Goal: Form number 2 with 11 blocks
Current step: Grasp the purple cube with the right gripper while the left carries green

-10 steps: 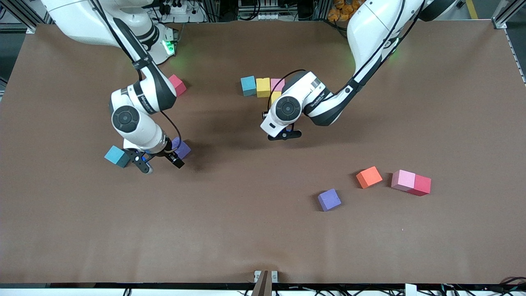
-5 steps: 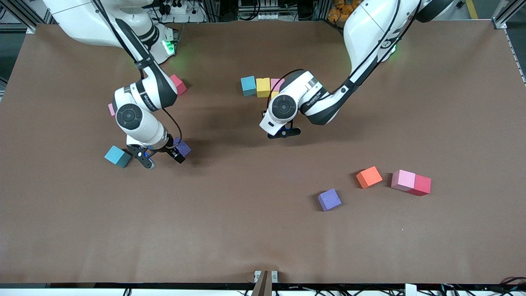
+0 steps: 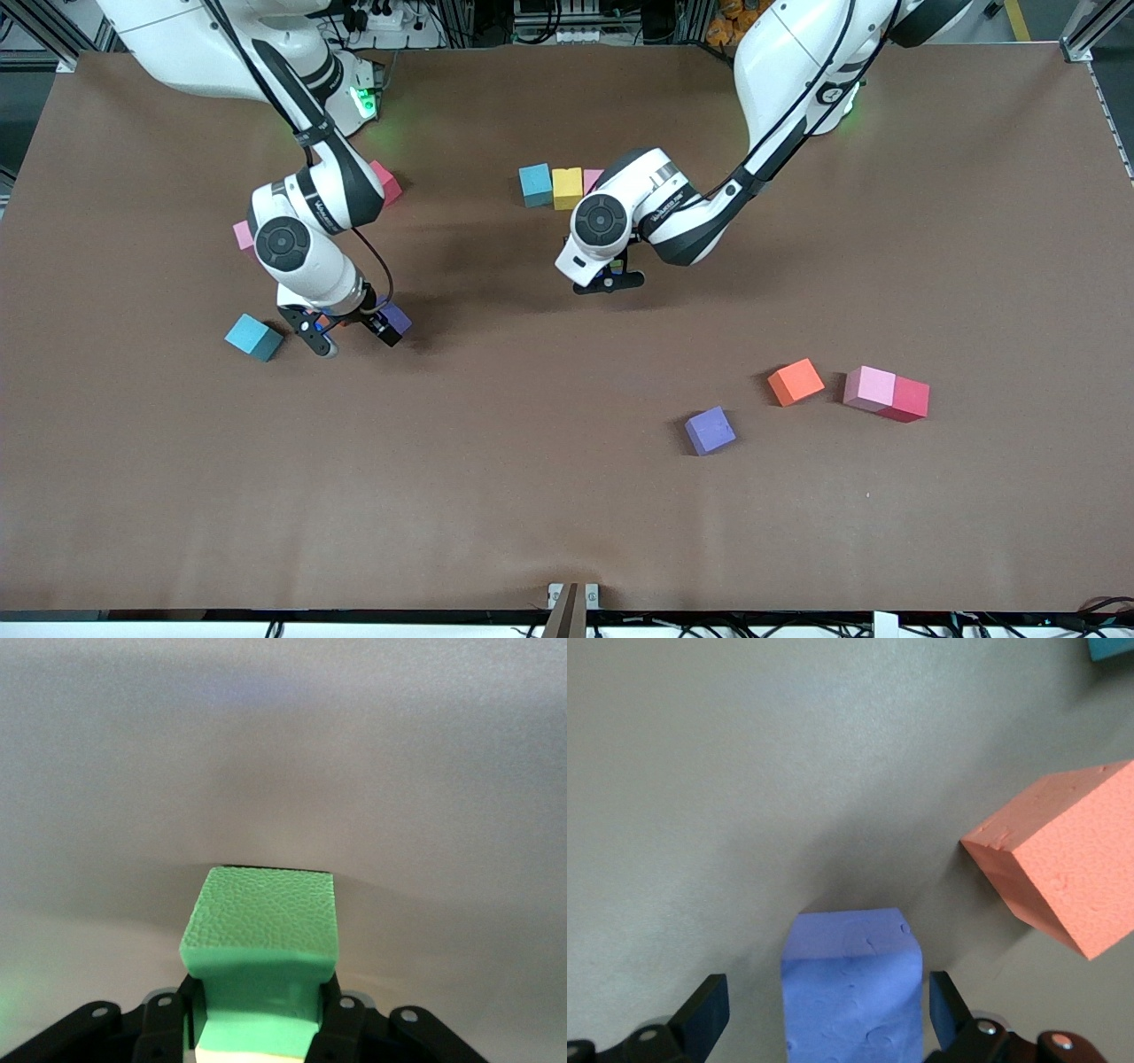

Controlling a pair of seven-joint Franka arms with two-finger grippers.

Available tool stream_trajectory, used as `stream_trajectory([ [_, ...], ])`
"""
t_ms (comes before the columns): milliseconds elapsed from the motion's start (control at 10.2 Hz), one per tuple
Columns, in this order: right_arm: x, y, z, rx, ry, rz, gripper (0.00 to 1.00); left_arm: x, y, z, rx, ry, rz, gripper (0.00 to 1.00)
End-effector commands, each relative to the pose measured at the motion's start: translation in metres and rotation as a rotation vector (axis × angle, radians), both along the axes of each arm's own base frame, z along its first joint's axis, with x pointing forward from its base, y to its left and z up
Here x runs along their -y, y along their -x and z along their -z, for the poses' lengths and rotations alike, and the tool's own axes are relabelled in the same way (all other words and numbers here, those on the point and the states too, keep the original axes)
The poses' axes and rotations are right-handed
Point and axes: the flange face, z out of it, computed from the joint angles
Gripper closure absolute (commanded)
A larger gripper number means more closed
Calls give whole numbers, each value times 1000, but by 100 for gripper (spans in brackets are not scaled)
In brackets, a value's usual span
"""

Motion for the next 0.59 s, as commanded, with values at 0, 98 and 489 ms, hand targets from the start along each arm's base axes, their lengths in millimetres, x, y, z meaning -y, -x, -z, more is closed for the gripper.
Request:
stream_trajectory([
  [0, 6, 8, -4, 7, -8, 14, 0, 7, 5, -2, 37, -13, 22, 55],
  [98, 6, 11, 0, 5, -9, 13, 0, 8, 6, -2, 42, -15, 30, 55],
  [489, 9, 17, 7, 14, -13, -5, 0, 15, 15, -2, 50, -17, 53, 52],
])
